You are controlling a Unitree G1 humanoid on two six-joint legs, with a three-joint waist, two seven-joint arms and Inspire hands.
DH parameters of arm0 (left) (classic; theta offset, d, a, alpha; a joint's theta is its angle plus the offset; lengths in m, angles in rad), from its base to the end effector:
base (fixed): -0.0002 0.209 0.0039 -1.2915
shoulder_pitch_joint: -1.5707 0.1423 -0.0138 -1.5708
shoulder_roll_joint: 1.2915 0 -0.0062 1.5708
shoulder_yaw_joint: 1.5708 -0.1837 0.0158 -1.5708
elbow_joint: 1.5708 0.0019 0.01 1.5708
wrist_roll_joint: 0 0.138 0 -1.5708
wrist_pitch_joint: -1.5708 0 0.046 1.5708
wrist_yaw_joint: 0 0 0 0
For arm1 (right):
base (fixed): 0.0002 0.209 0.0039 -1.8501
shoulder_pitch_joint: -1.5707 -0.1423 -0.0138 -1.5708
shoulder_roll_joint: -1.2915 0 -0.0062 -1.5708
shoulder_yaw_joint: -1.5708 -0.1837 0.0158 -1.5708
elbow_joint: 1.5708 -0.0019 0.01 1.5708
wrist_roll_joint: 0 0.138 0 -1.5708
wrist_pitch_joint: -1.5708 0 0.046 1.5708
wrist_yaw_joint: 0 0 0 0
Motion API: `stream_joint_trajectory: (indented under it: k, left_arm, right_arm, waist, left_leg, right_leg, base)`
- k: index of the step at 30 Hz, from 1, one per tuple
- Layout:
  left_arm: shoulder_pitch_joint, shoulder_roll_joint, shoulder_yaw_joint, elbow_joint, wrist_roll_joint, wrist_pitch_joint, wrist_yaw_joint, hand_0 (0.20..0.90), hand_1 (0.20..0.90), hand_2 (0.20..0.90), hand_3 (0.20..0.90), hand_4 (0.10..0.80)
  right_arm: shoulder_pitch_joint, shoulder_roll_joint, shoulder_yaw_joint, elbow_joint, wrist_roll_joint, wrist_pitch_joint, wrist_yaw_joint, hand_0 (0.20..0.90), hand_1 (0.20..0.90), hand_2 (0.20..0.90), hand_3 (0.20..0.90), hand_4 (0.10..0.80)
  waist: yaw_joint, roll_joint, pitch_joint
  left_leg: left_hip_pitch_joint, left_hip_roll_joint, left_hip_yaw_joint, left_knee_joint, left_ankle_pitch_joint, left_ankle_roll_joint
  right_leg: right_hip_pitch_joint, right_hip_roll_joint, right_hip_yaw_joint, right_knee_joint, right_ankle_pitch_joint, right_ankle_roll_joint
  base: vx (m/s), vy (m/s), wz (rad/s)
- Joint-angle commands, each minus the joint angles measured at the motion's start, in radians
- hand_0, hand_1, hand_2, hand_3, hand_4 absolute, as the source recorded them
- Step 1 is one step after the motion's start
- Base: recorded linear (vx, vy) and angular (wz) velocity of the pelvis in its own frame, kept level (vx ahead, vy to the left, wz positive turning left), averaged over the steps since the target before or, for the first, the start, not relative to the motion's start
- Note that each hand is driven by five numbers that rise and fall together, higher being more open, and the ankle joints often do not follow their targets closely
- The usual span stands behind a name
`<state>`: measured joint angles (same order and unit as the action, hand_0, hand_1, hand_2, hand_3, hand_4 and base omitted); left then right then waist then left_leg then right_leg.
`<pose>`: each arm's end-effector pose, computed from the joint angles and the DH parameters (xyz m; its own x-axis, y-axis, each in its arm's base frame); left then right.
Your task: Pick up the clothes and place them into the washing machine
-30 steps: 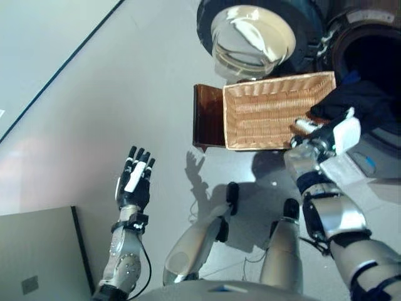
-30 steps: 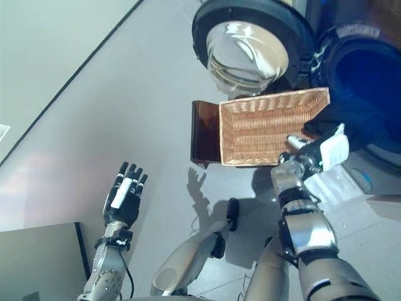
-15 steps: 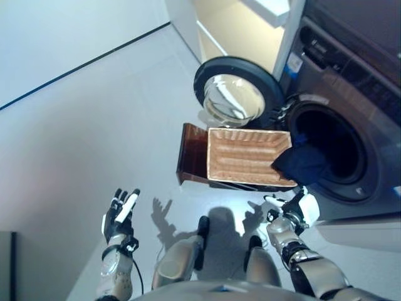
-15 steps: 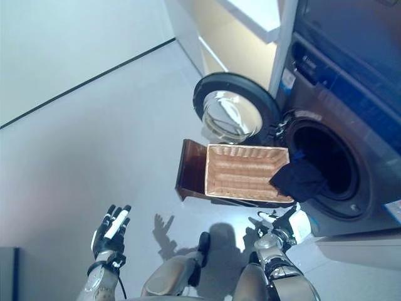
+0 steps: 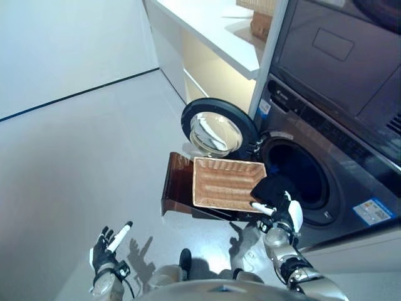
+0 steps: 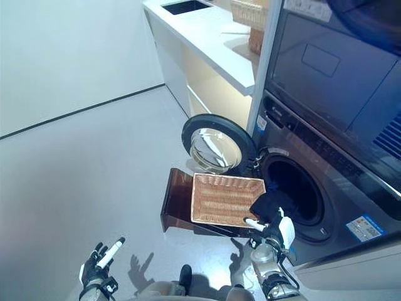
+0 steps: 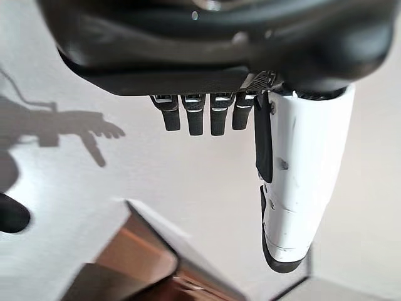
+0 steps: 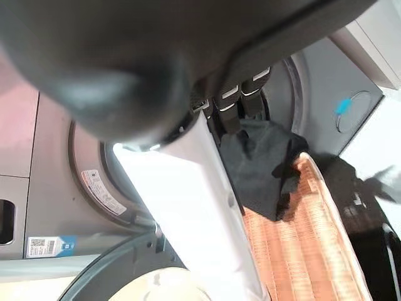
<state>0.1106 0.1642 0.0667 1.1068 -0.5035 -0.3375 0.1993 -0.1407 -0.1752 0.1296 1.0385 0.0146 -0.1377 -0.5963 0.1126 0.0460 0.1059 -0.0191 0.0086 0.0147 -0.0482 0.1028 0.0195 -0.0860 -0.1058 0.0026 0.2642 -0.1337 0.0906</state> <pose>0.0629 0.2211 -0.1096 0.4699 0.5002 -0.7273 -0.6256 0.7700 0.1254 0.1578 -0.1900 -0.0869 0.6679 -0.5749 -0.4727 0.2946 0.7874 -0.5415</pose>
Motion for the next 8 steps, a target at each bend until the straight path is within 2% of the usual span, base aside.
stream_joint_trajectory:
  k: [1, 2, 4, 8]
  left_arm:
    - [-0.076, 0.050, 0.023, 0.070, 0.118, -0.013, 0.052, 0.900, 0.900, 0.900, 0.900, 0.800]
    - [-0.082, 0.052, 0.027, 0.119, 0.164, 0.007, 0.072, 0.900, 0.900, 0.900, 0.900, 0.800]
    - [-0.088, 0.049, 0.031, 0.140, 0.183, 0.017, 0.072, 0.900, 0.900, 0.900, 0.900, 0.800]
    - [-0.097, 0.017, 0.031, 0.144, 0.142, 0.000, 0.055, 0.900, 0.900, 0.900, 0.900, 0.800]
  right_arm:
    - [-0.019, -0.006, 0.006, -0.093, 0.067, -0.117, 0.048, 0.900, 0.900, 0.900, 0.900, 0.800]
    - [0.016, 0.004, 0.020, -0.115, 0.113, -0.137, 0.098, 0.900, 0.900, 0.900, 0.900, 0.800]
    - [0.032, 0.012, 0.025, -0.111, 0.138, -0.142, 0.122, 0.900, 0.900, 0.900, 0.900, 0.800]
    - [0.126, 0.039, 0.016, -0.110, 0.263, -0.169, 0.224, 0.900, 0.900, 0.900, 0.900, 0.800]
  waist:
    - [-0.007, -0.020, -0.024]
    - [-0.024, -0.026, -0.036]
    - [-0.031, -0.030, -0.039]
    - [-0.065, -0.044, -0.059]
  left_leg:
    - [0.027, -0.026, 0.063, 0.037, -0.073, -0.045]
    - [0.048, -0.023, 0.077, 0.021, -0.073, -0.044]
    - [0.059, -0.022, 0.083, 0.014, -0.072, -0.044]
    - [0.090, -0.011, 0.110, -0.016, -0.067, -0.045]
  right_leg:
    - [0.079, 0.016, -0.010, -0.079, 0.043, 0.008]
    - [0.095, 0.017, -0.001, -0.095, 0.052, 0.010]
    - [0.101, 0.019, 0.007, -0.100, 0.058, 0.011]
    - [0.115, 0.020, 0.041, -0.131, 0.086, 0.017]
  base:
    - [0.031, 0.002, -0.13]
    - [0.019, 0.009, -0.13]
    - [0.010, 0.008, -0.20]
    - [-0.005, 0.007, -0.19]
